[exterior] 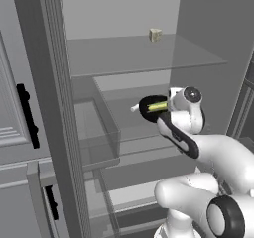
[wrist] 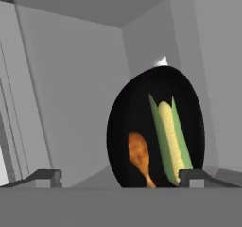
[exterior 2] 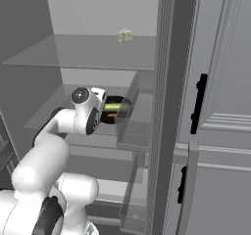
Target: Pick the chicken drumstick and corn from their plates and place them in the bowl. Then put the bowl in the fridge.
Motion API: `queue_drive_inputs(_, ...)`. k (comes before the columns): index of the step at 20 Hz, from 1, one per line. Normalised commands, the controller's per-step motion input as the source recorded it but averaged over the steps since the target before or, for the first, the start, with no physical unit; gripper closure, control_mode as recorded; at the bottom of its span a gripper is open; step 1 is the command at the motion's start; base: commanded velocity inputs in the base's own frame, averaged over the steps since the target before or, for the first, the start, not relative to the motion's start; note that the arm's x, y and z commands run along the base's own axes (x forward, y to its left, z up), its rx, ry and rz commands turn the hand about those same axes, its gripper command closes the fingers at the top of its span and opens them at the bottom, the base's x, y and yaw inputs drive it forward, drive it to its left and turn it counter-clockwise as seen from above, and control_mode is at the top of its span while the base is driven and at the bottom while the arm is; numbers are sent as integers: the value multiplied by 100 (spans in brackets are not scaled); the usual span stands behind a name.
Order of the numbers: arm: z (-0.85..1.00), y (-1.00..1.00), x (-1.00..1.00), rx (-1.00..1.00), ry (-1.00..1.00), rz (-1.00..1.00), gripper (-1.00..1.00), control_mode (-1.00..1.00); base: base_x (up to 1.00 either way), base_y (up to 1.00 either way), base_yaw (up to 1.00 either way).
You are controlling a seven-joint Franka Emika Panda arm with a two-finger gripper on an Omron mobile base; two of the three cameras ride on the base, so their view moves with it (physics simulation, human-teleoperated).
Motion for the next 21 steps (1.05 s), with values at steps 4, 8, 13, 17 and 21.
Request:
queue_drive_inputs(4,54,13,-87,0,-11,0,-100,-100,0,0,0)
queue_drive_inputs(8,83,11,-83,0,0,0,-100,-100,0,0,0)
queue_drive_inputs(13,82,24,-73,0,0,0,-100,-100,0,0,0)
queue_drive_inputs(17,37,31,-53,0,12,0,-100,-100,0,0,0)
queue_drive_inputs(21,60,32,-53,0,15,0,-100,-100,0,0,0)
